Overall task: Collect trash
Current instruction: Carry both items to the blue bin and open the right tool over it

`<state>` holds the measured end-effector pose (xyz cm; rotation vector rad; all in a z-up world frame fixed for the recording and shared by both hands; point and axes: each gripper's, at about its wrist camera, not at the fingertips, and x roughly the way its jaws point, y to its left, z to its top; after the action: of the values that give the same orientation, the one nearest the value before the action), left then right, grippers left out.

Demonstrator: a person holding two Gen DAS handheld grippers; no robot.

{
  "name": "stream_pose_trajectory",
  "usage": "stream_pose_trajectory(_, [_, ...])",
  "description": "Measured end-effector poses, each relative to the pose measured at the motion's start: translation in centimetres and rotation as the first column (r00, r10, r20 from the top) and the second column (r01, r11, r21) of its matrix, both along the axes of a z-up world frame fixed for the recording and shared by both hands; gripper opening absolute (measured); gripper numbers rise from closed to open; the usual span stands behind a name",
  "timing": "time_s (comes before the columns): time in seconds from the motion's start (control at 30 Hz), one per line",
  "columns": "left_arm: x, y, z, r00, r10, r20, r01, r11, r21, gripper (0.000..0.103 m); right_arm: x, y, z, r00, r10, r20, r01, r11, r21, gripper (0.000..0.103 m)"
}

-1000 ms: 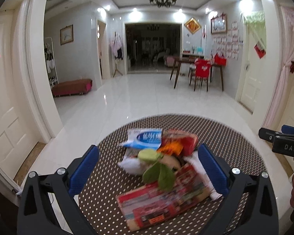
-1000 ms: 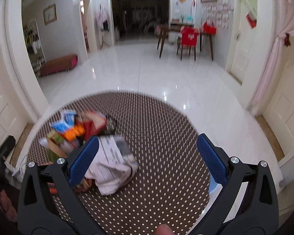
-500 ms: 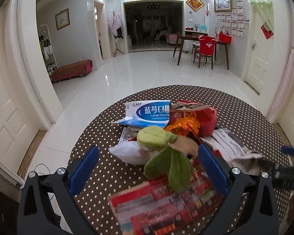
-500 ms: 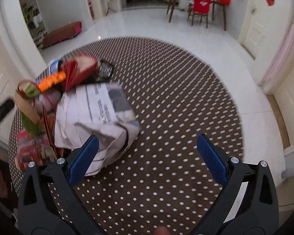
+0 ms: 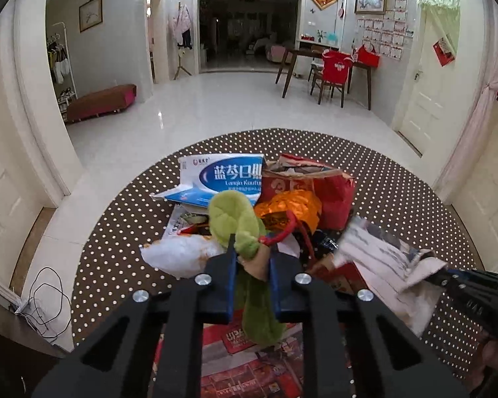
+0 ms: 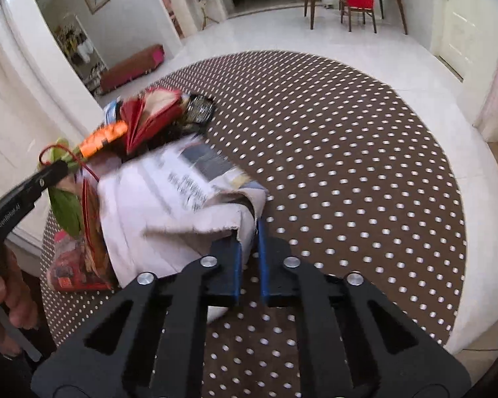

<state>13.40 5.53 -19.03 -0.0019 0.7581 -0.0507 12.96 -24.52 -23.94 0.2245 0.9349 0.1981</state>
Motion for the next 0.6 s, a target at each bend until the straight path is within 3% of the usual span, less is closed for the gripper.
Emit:
stream_pose_trajectory(0.37, [-3.4, -1.4, 4.7, 0.994, -0.019, 0.107, 0.019, 1.000, 0.001, 0.014, -2.2, -6.3, 3.0, 0.990, -0.122, 0.077, 0.118, 0.992, 0.049, 0.005])
stream_pose_trajectory(0.6, [-2.9, -7.3, 7.7, 0.973, -0.168, 0.159, 0.177, 0.983, -0.046, 0.014, -2.7, -10.3, 4.7, 0.973, -0.199, 0.120, 0.193, 0.979, 0.064, 0.005])
